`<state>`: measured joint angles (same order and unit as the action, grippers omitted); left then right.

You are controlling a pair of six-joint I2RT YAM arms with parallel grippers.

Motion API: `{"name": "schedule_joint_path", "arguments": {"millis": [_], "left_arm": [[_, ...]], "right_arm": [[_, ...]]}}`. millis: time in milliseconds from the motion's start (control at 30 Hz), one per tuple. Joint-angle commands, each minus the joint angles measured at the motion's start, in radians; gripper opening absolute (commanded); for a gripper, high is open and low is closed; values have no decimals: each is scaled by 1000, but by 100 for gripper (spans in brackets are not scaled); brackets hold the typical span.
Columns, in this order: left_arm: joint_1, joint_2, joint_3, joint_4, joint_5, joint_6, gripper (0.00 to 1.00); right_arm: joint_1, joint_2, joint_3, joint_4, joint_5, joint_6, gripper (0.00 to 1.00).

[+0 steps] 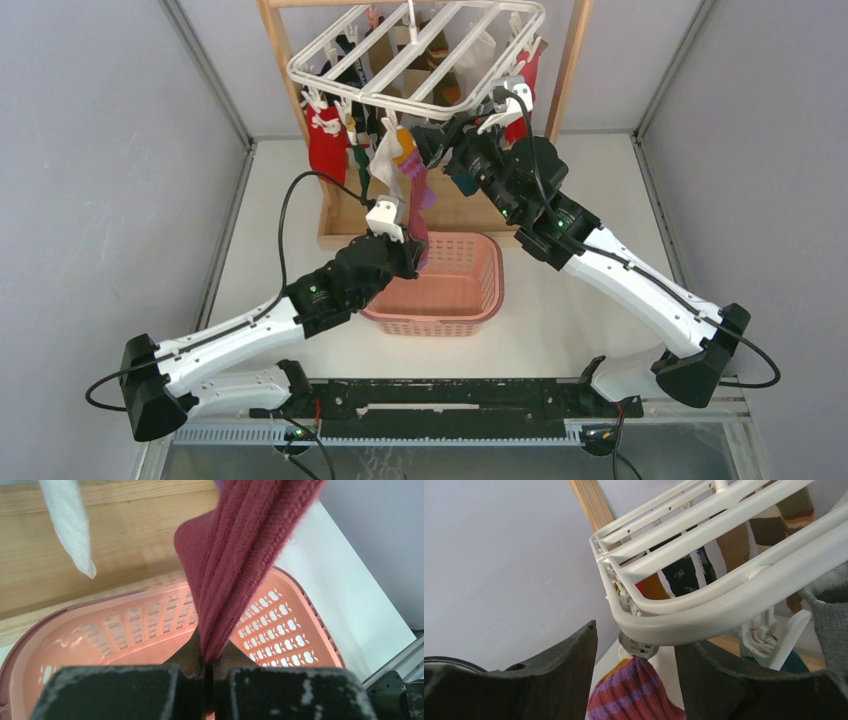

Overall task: Remove the socks clipped to the hanger
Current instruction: Remove the sock from the hanger.

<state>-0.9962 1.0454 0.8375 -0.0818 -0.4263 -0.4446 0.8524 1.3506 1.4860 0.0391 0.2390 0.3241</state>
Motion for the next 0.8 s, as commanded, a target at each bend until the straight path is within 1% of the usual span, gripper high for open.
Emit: {"name": "schedule_joint_path", "arguments": {"millis": [0,767], "left_arm": [[4,-1,74,8,-13,7,0],[2,8,81,7,-8,5,0]], "right_arm": [[5,7,54,6,32,-30,64],[3,16,72,-19,40,-41,52]]}}
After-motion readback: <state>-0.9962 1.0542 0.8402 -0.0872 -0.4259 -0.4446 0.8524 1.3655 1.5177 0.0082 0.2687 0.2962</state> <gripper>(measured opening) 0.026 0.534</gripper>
